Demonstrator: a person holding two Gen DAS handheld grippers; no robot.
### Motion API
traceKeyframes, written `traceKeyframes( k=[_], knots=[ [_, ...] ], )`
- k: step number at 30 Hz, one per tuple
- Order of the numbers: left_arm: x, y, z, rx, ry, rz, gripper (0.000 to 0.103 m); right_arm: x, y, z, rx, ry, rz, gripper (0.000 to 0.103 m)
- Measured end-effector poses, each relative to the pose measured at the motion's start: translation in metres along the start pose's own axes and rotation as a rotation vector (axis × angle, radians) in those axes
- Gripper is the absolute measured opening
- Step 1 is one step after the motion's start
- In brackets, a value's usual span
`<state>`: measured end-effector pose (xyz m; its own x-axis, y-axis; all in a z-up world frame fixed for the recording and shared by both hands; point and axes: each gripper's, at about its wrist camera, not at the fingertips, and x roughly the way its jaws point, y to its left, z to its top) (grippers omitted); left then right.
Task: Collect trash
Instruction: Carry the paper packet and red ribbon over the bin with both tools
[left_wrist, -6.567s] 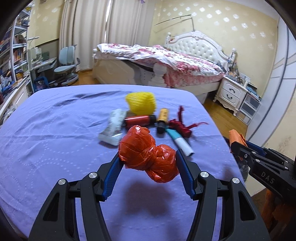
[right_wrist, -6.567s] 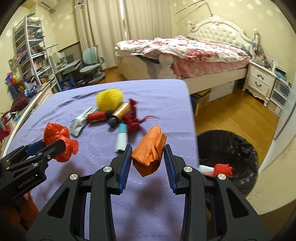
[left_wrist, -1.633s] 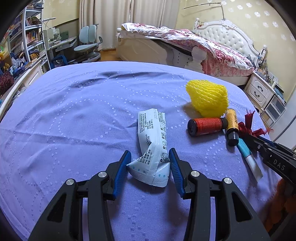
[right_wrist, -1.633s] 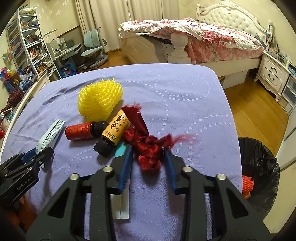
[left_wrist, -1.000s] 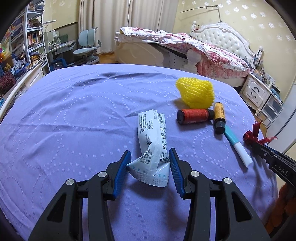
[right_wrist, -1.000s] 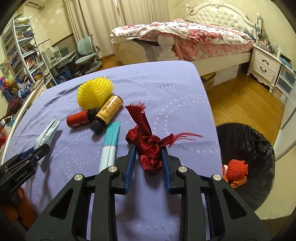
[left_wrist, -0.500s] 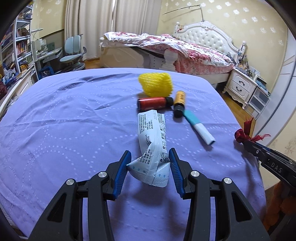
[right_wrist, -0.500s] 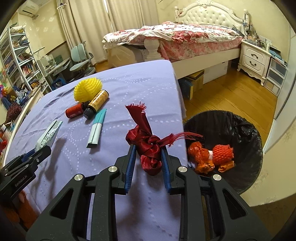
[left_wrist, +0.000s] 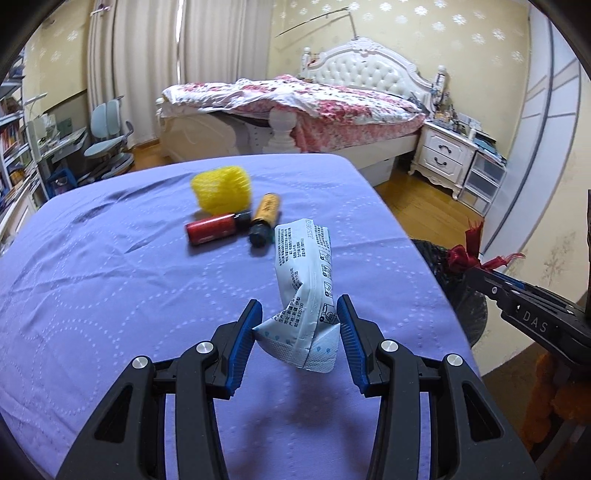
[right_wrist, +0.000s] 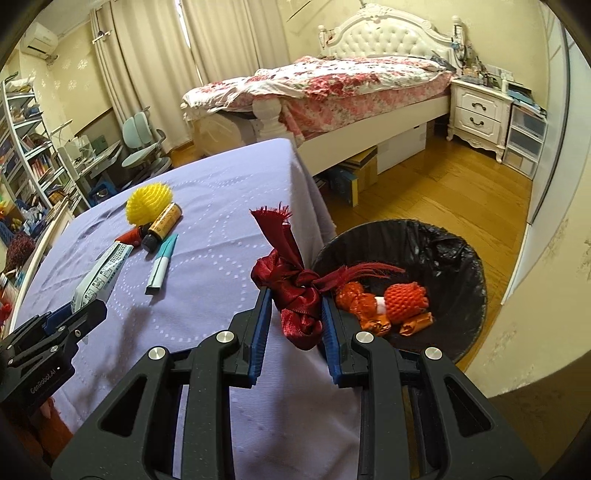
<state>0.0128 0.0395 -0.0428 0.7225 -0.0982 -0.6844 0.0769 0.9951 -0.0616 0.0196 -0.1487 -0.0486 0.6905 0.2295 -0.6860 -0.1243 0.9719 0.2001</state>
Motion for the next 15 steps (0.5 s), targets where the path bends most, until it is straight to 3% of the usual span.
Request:
traceKeyframes(
  k=[15],
  knots=[
    [0.032,-0.073,0.026,0.116,-0.008,-0.098,0.045,-0.010,-0.061,0.012,0.096,-0.056,-0.095,0.026]
  ],
)
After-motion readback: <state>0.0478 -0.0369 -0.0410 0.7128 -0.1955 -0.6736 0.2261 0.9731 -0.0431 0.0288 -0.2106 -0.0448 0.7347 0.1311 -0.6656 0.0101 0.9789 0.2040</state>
